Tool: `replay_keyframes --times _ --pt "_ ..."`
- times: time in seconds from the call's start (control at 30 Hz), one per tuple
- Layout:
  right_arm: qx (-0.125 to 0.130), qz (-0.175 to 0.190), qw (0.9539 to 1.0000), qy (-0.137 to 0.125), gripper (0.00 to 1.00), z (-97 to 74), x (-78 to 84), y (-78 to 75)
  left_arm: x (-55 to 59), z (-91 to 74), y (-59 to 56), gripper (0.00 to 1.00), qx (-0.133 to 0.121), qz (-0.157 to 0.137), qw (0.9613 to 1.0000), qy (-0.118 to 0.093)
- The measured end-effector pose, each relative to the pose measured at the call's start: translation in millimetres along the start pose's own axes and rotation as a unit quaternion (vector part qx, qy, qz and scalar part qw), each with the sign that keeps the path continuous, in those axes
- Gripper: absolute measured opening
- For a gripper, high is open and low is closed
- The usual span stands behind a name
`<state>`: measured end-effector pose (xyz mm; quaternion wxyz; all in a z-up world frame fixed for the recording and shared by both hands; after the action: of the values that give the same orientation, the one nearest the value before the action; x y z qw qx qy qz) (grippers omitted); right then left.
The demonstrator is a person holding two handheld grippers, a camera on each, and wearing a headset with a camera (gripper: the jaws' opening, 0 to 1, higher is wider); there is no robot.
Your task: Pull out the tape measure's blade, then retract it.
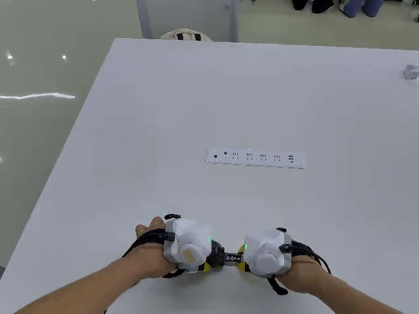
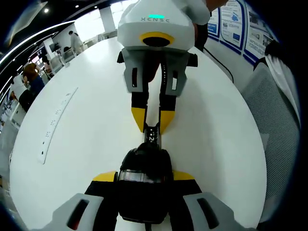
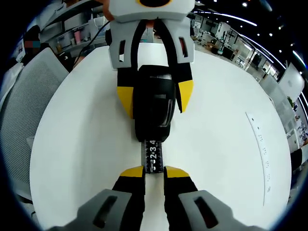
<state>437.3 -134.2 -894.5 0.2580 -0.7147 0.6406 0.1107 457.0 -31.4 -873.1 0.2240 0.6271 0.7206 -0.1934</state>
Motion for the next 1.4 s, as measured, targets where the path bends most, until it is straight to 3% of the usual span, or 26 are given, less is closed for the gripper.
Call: replay_keyframes --times 1.4 --pt "-0.005 0.019 0.9996 0.02 0.13 -27.0 37.7 9.8 -0.7 0.6 -0.8 0.37 0.003 0.008 0.9999 0.011"
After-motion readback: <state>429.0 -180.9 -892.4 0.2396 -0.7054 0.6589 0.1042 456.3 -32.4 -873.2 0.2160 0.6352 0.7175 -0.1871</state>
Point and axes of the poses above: the centre of the closed fingertips' face, and the gripper's own axes: z roughly forward along the fingers, y roughly to its left, x roughly out of its underside, the point moved 5 cm from there along -z, roughly backward along the fingers, and after that the axes turned 13 degrees about -z, right-handed, at the moved point
